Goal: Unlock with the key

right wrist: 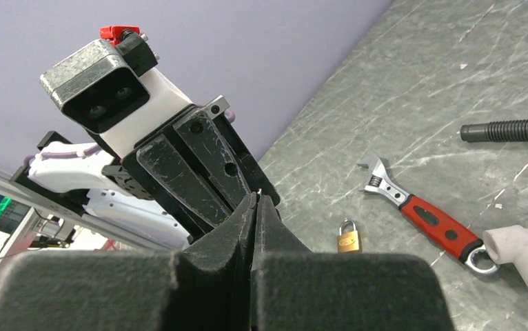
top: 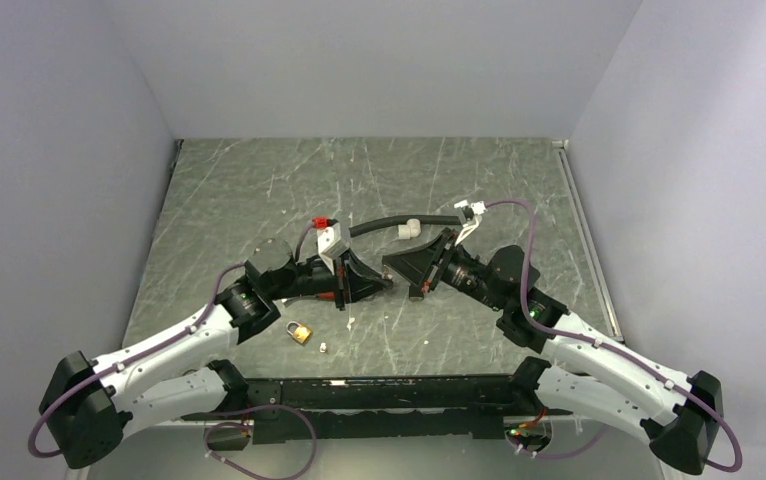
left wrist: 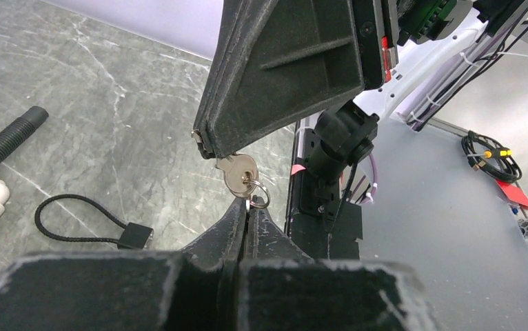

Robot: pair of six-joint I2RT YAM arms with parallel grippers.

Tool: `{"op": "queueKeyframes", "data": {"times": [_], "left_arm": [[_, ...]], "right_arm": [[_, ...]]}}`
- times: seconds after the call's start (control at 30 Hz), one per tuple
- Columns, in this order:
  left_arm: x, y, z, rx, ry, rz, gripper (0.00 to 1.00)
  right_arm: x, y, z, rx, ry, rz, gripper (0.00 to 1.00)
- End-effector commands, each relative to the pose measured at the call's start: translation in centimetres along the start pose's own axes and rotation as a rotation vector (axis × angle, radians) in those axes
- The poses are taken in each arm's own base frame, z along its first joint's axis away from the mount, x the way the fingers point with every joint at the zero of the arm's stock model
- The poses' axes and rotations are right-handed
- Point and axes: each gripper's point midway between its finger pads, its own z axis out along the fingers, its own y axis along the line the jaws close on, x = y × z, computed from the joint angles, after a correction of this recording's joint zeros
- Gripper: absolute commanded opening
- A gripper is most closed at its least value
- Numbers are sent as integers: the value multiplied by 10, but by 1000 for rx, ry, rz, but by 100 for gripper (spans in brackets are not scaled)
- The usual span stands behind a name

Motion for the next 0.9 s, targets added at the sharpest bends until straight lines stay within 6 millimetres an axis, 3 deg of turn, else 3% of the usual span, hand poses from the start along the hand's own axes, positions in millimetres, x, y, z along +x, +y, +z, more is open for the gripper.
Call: {"op": "queueKeyframes", "data": {"times": [0.0,0.53,0.67,0.8,0.87], "left_arm": [[-9,-5,-4,10,-36,17,0],[-6,5,-19,-134,97,-33,0],[-1,12,-18,-172,140,-68,0],[-4,13,-19,-206,190,-107,0],[-7,11,-22,-230,231,-132,0]], "right_arm": [[-18,15,0,-36,-55,-8,0],[-16,-10,-14,103,-43,-85,1],[-18,-10,-21,124,-37,-119,16],[-24,-11,-28,157,-23,-191,59],[-29,-9,-31,156,-21,-257,72]]}}
